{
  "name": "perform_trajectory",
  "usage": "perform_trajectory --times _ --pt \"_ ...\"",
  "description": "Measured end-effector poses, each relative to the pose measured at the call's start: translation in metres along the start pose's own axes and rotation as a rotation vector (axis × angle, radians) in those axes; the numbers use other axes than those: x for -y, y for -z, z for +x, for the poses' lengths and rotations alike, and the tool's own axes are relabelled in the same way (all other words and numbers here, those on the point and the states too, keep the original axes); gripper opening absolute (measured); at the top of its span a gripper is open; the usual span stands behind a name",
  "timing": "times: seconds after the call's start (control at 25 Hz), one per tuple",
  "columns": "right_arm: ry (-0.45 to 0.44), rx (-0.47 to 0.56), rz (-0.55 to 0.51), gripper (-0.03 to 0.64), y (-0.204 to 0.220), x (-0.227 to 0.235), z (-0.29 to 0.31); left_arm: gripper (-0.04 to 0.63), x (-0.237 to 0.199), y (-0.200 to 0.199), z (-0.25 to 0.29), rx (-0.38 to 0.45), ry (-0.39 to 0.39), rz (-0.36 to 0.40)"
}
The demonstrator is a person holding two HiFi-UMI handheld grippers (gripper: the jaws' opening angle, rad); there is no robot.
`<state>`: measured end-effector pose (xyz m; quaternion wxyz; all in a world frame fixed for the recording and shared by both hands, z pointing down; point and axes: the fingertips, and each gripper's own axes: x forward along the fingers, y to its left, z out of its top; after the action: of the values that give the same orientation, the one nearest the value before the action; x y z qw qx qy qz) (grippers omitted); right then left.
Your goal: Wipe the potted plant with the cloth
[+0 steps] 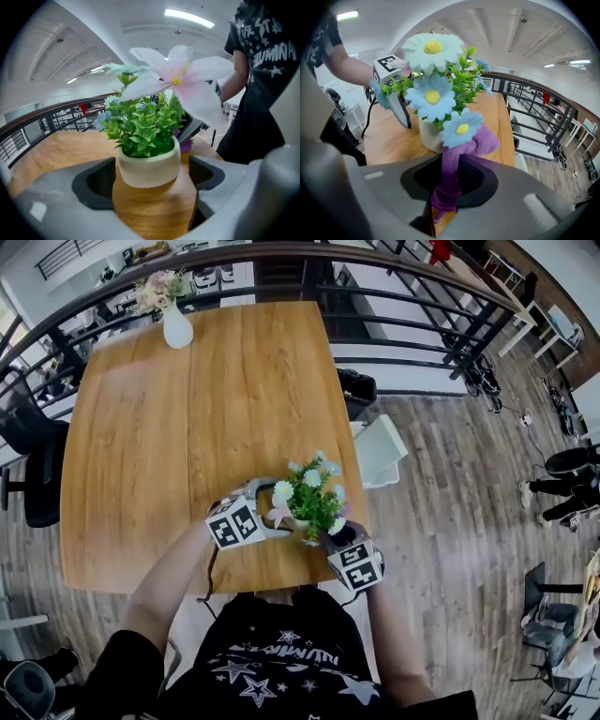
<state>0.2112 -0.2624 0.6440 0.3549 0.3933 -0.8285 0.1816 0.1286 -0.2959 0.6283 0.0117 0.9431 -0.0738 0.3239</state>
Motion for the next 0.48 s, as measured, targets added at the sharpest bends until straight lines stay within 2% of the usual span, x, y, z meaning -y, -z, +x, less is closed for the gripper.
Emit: perform_trajectory --times 0.24,0.28,0.36,0.48 --pt "0.0 -0.005 -0.007 0.086 0.001 0.001 0.002 0.492 -0.003 0.012 0.009 -0.076 0.062 0.08" --pt "0.003 -0.006 -0.007 0.086 0.001 0.001 0.002 0.489 -0.005 0.011 0.009 -0.078 0.062 0.078" --pt "0.013 -0.002 -0.008 0.086 0.0 0.002 0.003 0.431 -0.009 0.01 0.01 -0.074 0.044 0.063" --pt "0.028 0.004 -0.019 0.086 -0.001 -0.001 0.006 0.428 -0.01 0.01 0.01 -0.071 0.017 0.044"
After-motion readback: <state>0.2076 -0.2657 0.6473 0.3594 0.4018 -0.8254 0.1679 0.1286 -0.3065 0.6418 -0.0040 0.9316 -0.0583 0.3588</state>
